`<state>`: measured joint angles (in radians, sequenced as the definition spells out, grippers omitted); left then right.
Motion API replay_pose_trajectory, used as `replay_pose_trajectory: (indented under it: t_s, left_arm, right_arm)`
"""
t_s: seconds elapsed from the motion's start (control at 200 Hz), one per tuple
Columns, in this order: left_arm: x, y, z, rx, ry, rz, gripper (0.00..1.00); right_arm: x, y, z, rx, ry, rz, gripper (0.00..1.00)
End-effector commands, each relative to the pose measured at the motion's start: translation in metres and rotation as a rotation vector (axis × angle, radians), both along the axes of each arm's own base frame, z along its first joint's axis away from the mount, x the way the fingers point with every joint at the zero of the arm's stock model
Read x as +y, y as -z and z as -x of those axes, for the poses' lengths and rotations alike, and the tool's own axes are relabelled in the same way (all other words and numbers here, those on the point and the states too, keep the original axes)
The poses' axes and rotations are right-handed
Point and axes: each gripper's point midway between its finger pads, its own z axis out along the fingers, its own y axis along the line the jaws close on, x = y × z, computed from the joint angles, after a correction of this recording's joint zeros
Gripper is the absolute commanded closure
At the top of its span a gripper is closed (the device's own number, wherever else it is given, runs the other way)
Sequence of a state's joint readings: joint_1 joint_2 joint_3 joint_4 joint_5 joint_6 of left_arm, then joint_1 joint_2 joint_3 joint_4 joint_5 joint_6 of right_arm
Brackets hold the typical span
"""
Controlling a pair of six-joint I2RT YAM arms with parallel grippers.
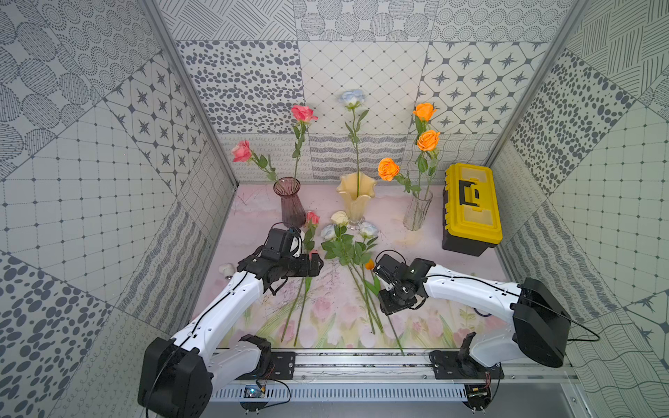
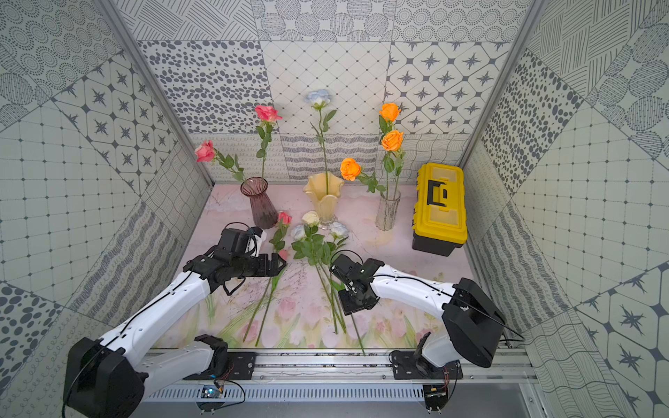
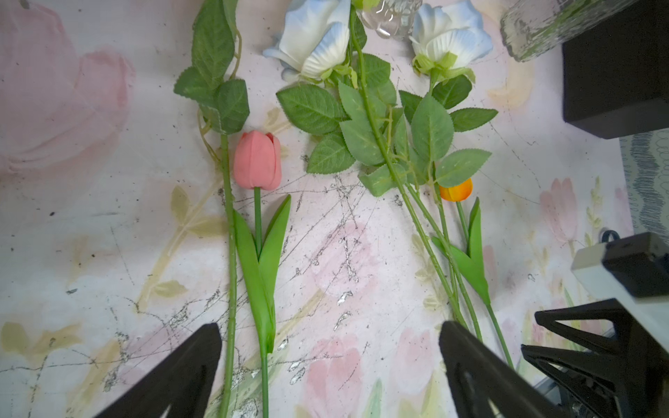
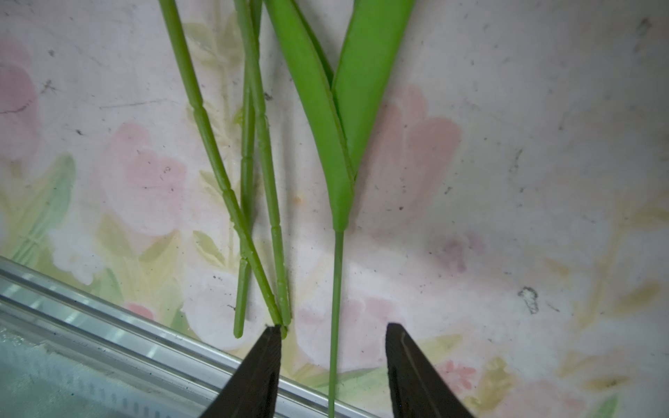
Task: Arrange the flowers in different vases according to their variety
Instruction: Pick up the flower at the center of the board.
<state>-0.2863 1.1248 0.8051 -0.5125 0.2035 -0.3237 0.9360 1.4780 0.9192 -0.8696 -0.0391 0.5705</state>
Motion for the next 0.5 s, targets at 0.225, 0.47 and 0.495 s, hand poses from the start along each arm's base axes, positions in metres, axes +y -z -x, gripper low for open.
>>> replay_pose_trajectory:
  t_s: [0.225, 0.47, 0.495]
  left_arm:
    - [-0.01, -0.006, 0.004, 0.007, 0.057, 0.036, 0.01]
    - [-0.01, -0.005, 0.005, 0.009, 0.056, 0.035, 0.01]
    - [-0.01, -0.006, 0.004, 0.007, 0.056, 0.035, 0.01]
  right_arm:
    - [0.002, 0.021, -0.002, -0.054, 0.078, 0.105, 0.63]
    - [0.003, 0.035, -0.003, -0.061, 0.106, 0.14, 0.7]
    - [0.003, 0.037, -0.004, -0.063, 0.111, 0.145, 0.71]
